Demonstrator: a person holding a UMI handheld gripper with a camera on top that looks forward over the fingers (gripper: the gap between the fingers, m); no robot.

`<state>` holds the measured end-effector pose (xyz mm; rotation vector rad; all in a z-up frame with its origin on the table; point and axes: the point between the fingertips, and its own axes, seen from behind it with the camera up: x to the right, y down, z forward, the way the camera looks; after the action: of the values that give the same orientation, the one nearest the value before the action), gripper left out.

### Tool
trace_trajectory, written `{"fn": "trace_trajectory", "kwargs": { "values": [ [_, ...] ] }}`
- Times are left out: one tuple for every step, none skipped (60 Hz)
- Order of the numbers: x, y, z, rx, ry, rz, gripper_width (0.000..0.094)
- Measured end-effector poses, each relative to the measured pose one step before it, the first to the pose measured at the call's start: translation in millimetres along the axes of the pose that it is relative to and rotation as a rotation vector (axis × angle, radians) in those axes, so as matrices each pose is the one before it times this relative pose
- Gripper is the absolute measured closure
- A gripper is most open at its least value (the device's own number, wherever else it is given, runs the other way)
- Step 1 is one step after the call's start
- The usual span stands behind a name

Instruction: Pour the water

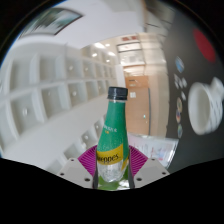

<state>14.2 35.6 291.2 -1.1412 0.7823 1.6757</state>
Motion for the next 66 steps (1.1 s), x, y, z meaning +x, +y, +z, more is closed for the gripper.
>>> {"fn": "trace_trajectory", "kwargs": {
  "values": [
    [2.91,6.00,21.36,0.00110,0.00664,-0.0708,0.0527],
    [-6.25,-1.86,3.75,0.00103,0.00515,-0.0697,0.0525],
    [-6.58,-4.46,2.23,0.00338,0.00708,-0.0730,0.0525],
    [-5.23,-5.67,2.23,0.00526,0.00846,-0.0750,0.0525],
    [-5.41,-6.66,1.36,0.00531,0.00931,-0.0759,0.0526],
    [-3.64,-6.73,1.52,0.00504,0.01095,-0.0775,0.0525],
    [-2.80,-7.58,1.04,0.00563,0.01328,-0.0791,0.0525],
    [-4.41,-20.27,-16.84,0.00647,0.01165,-0.0753,0.0524],
    [3.50,8.04,3.73,0.00859,0.01885,-0.0775,0.0524],
    [0.04,-8.45,0.23,0.00771,0.01362,-0.0732,0.0523],
    [2.59,-5.65,1.47,0.00663,0.01515,-0.0734,0.0525],
    [2.83,-7.58,0.24,0.00631,0.01539,-0.0709,0.0525],
    [3.90,-6.59,0.40,0.00460,0.01571,-0.0682,0.0525],
    [4.72,-5.25,0.48,0.00393,0.01671,-0.0651,0.0525],
    [11.79,-25.61,-7.50,0.00244,0.01330,-0.0591,0.0524],
    [6.74,-3.87,0.84,0.00151,0.01946,-0.0588,0.0525],
    [7.59,-2.90,0.27,-0.00009,0.01983,-0.0570,0.0524],
    [10.80,-5.49,-10.73,0.00100,0.01773,-0.0514,0.0526],
    [10.14,2.30,-0.14,-0.00635,0.02348,-0.0544,0.0526],
    [-2.26,19.31,6.67,0.00012,0.02524,-0.0477,0.0526],
    [8.75,2.79,0.81,-0.00577,0.02239,-0.0465,0.0526],
    [9.61,5.40,1.28,-0.00784,0.02184,-0.0441,0.0526],
    [9.71,6.87,1.86,-0.01008,0.02025,-0.0420,0.0526],
    [8.63,7.96,2.30,-0.01131,0.01781,-0.0388,0.0526],
    [6.58,8.74,2.15,-0.01425,0.01608,-0.0353,0.0527],
    [20.75,-3.31,-6.71,-0.02050,0.01202,-0.0338,0.0525],
    [0.32,16.56,6.34,-0.01854,0.01715,-0.0262,0.0526],
    [8.70,13.92,3.43,-0.01722,0.01039,-0.0232,0.0526],
    [5.21,10.82,3.32,-0.01894,0.00662,-0.0179,0.0526],
    [3.88,11.40,3.18,-0.01894,0.00375,-0.0155,0.0527],
    [3.31,11.08,2.58,-0.01784,0.00370,-0.0122,0.0527],
    [3.85,11.57,2.48,-0.01779,0.00510,-0.0086,0.0527],
    [3.40,11.00,2.97,-0.01890,0.00496,-0.0051,0.0527],
    [2.74,10.87,2.64,-0.01846,0.00403,-0.0053,0.0527],
    [8.62,8.05,-2.08,-0.01912,0.00334,-0.0091,0.0526],
    [3.48,9.95,2.58,-0.01663,0.00503,-0.0087,0.0527],
    [1.83,5.67,1.90,-0.01458,0.00583,-0.0075,0.0527],
    [2.42,8.75,2.58,-0.01550,0.00469,-0.0046,0.0529],
    [0.97,9.11,2.43,-0.01656,0.00168,-0.0030,0.0528],
    [1.03,8.91,2.12,-0.01604,0.00040,-0.0028,0.0529],
    [1.27,8.51,2.08,-0.01501,0.00208,-0.0023,0.0529],
    [1.96,8.57,1.81,-0.01453,0.00393,-0.0012,0.0528],
    [6.38,8.39,2.01,-0.01505,0.00221,-0.0004,0.0528],
    [1.07,8.19,-3.66,-0.01428,0.00146,-0.0004,0.0527],
    [1.12,7.03,0.88,-0.01319,-0.00013,-0.0001,0.0527],
    [1.29,6.62,0.46,-0.01205,0.00027,-0.0004,0.0527],
    [1.49,5.83,0.53,-0.01035,0.00155,0.0007,0.0526],
    [1.28,5.59,0.41,-0.00856,0.00150,0.0007,0.0525],
    [0.46,5.53,0.90,-0.00872,-0.00088,0.0000,0.0525],
    [1.13,4.96,11.47,-0.01146,-0.00278,-0.0021,0.0525],
    [0.06,6.93,-5.06,-0.00700,-0.00064,-0.0024,0.0525],
    [0.03,6.05,-4.01,-0.00463,0.00015,-0.0055,0.0524],
    [-0.02,-7.70,0.54,0.03817,-0.00102,-0.0002,0.0524],
    [-0.05,2.58,0.91,-0.00733,0.00163,-0.0021,0.0520],
    [0.39,1.30,-0.52,-0.00691,0.00229,-0.0029,0.0521],
    [-0.60,-1.95,0.16,0.00526,-0.00061,0.0011,0.0526],
    [0.06,1.29,-0.27,-0.00649,0.00059,-0.0018,0.0526],
    [0.13,-0.12,0.37,-0.00017,0.00176,-0.0025,0.0526],
    [0.02,1.03,0.27,-0.00456,0.00122,-0.0024,0.0524],
    [0.16,-0.49,0.12,0.00193,0.00219,-0.0024,0.0525],
    [-0.02,-0.96,0.13,0.00352,0.00143,-0.0015,0.0524],
    [0.12,-0.59,0.54,-0.00807,0.00008,-0.0018,0.0517],
    [-0.03,0.20,-0.27,0.00523,0.00131,-0.0029,0.0511],
    [-0.69,0.04,0.50,0.00229,-0.00012,-0.0024,0.0484],
    [-0.27,1.21,-0.20,-0.00420,-0.00119,-0.0036,0.0466],
    [0.35,0.26,-0.21,-0.00116,0.00062,-0.0050,0.0444]
  ]
}}
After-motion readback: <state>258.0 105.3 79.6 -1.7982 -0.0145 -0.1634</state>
